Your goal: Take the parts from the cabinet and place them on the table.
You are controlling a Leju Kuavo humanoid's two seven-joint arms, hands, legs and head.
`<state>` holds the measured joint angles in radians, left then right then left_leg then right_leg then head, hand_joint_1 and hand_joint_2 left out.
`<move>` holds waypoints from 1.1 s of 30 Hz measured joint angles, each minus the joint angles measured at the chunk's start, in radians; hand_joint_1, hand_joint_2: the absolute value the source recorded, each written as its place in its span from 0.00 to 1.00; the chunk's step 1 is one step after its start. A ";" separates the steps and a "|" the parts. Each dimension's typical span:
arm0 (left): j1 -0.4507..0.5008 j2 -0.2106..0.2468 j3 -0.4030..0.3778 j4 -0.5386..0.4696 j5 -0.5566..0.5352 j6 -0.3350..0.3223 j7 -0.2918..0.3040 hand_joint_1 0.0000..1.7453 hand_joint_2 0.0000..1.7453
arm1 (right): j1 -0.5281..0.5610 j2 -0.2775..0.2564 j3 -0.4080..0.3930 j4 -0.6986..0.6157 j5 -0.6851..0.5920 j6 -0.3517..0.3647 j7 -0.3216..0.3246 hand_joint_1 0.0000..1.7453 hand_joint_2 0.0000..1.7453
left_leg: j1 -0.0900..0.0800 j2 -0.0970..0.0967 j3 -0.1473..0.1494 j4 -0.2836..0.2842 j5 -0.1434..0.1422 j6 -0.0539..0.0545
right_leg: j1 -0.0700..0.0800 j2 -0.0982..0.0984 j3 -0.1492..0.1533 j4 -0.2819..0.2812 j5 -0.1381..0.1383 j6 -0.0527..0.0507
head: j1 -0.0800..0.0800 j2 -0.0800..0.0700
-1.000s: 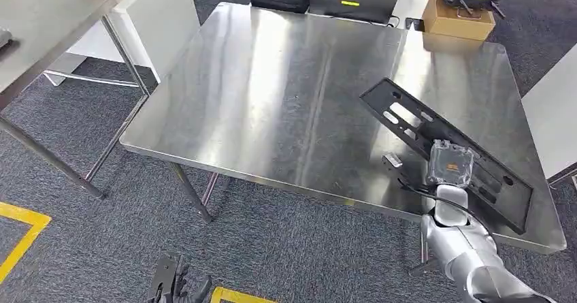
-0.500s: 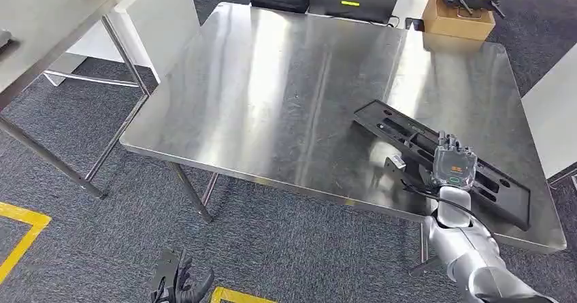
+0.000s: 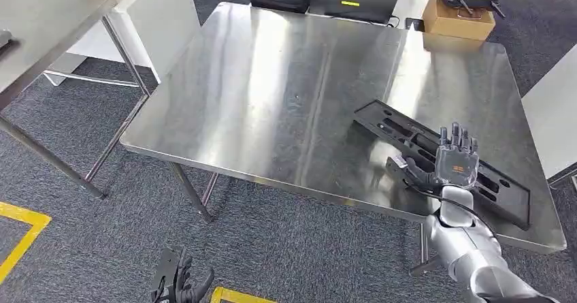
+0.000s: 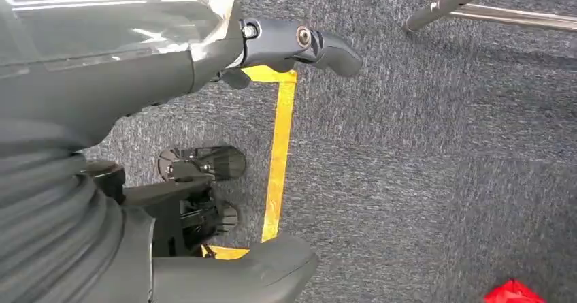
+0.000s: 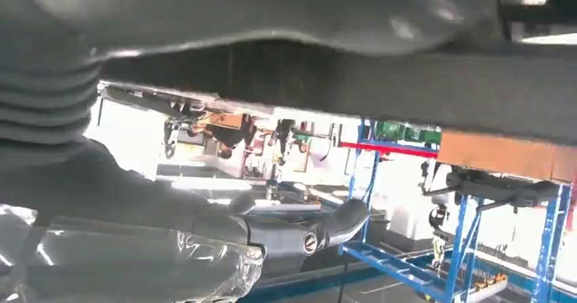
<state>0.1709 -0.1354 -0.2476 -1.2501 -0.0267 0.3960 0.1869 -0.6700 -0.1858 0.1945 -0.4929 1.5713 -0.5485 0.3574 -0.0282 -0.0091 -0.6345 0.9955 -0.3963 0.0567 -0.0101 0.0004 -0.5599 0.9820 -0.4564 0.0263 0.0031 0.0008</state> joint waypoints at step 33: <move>-0.030 0.022 -0.027 0.081 0.047 -0.020 -0.071 0.00 0.00 | 0.183 -0.093 -0.071 -0.823 0.000 -0.070 -0.204 0.00 0.00 | 0.001 0.000 0.000 0.000 -0.001 -0.001 | 0.000 0.000 0.000 0.000 -0.003 0.002 | 0.000 0.000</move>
<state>0.1412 -0.1137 -0.2750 -1.1689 0.0198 0.3758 0.1164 -0.4874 -0.2785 0.1235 -1.3155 1.5713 -0.6187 0.1530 -0.0274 -0.0093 -0.6342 0.9955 -0.3973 0.0561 -0.0102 -0.0001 -0.5597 0.9819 -0.4590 0.0286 0.0034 0.0008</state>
